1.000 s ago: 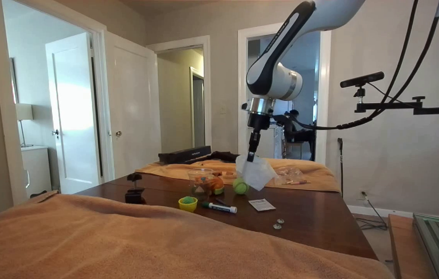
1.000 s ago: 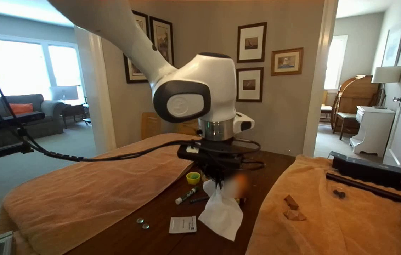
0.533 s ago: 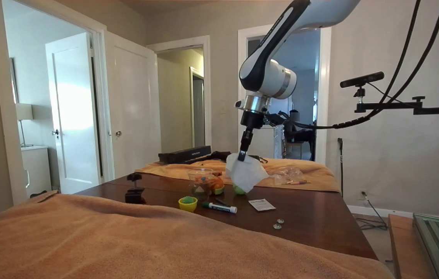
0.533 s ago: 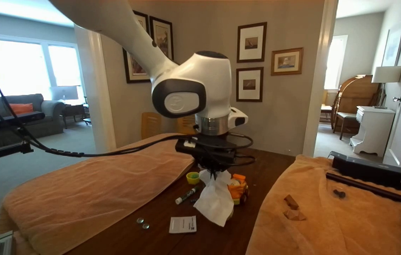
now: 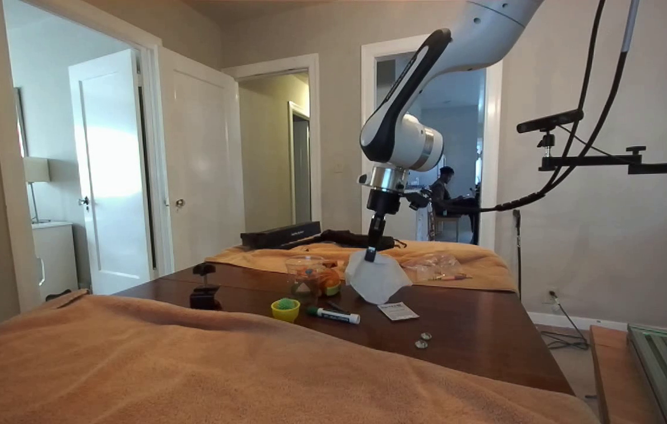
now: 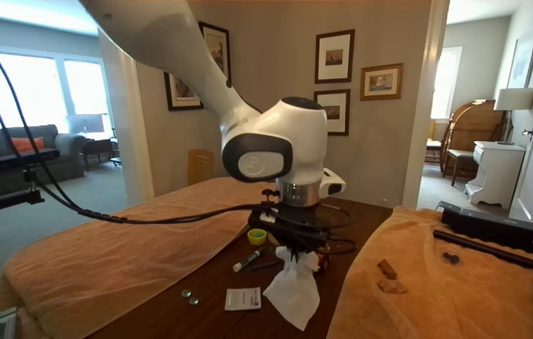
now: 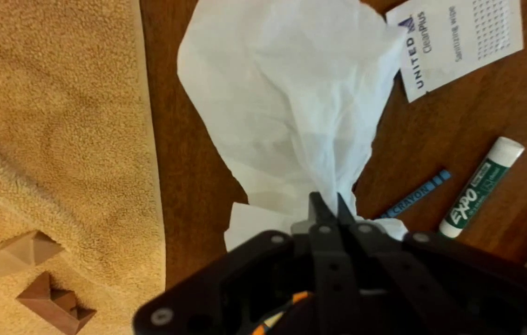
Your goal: Use the paper towel to wipe the tennis ball
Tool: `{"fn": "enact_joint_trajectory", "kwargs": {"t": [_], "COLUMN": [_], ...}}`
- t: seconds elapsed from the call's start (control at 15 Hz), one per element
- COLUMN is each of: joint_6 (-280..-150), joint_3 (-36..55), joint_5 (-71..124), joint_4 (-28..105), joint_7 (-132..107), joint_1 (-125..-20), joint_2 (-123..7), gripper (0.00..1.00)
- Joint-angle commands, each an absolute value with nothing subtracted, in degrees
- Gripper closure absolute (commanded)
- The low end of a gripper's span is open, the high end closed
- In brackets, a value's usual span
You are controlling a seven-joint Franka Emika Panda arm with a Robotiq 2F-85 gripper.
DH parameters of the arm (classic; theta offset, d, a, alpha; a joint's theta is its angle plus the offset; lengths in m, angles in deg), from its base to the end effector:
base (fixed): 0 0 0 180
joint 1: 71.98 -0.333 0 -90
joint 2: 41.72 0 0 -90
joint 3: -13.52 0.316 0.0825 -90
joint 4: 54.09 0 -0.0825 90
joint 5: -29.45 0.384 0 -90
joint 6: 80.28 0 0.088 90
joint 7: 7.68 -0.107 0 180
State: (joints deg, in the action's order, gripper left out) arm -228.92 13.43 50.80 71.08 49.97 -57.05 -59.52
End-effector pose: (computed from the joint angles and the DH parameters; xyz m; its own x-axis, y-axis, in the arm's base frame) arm 0.5481 -0.1544 0.2532 0.8880 0.4043 0.2189 0.4264 -0.9023 -0.0633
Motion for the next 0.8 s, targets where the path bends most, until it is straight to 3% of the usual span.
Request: {"fn": "enact_joint_trajectory", "kwargs": {"t": [0.0,0.73], "joint_6": [-230.03,-231.85], "joint_3": [14.26,15.24], "joint_5": [50.42,46.85], "joint_4": [67.47,68.45], "joint_7": [51.49,51.66], "joint_1": [-55.68,-55.42], "joint_2": [-63.70,-66.01], "gripper": [1.00,1.00]}}
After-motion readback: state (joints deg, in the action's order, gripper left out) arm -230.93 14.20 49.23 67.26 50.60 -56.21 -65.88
